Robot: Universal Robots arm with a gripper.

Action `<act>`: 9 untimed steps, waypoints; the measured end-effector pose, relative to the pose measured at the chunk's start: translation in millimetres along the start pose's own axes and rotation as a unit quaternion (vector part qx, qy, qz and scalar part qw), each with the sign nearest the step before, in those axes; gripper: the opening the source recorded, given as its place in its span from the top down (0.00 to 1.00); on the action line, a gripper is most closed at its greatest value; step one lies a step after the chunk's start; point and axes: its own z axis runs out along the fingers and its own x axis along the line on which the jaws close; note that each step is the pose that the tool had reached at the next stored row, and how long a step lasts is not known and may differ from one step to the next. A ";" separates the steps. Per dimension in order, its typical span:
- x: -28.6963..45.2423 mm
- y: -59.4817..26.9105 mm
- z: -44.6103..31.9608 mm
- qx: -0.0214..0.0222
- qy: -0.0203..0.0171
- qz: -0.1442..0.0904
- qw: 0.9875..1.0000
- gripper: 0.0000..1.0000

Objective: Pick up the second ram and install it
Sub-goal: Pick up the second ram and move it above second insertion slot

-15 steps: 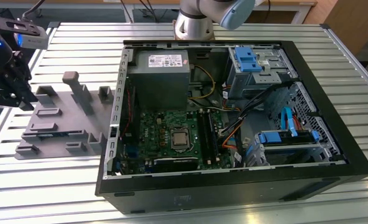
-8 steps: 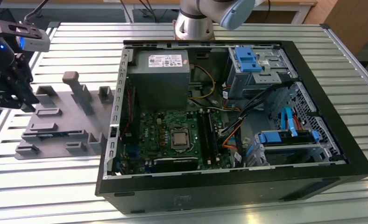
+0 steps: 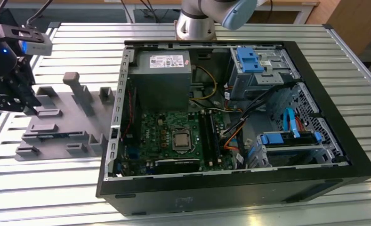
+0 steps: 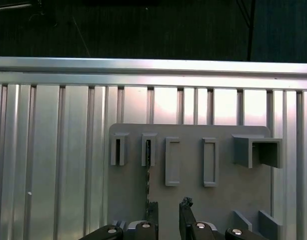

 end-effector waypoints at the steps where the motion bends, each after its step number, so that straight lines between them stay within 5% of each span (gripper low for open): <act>1: 0.0 0.0 0.7 0.000 0.000 0.000 1.000 0.69; 9: 0.0 -0.1 1.9 0.000 0.000 0.001 1.000 0.69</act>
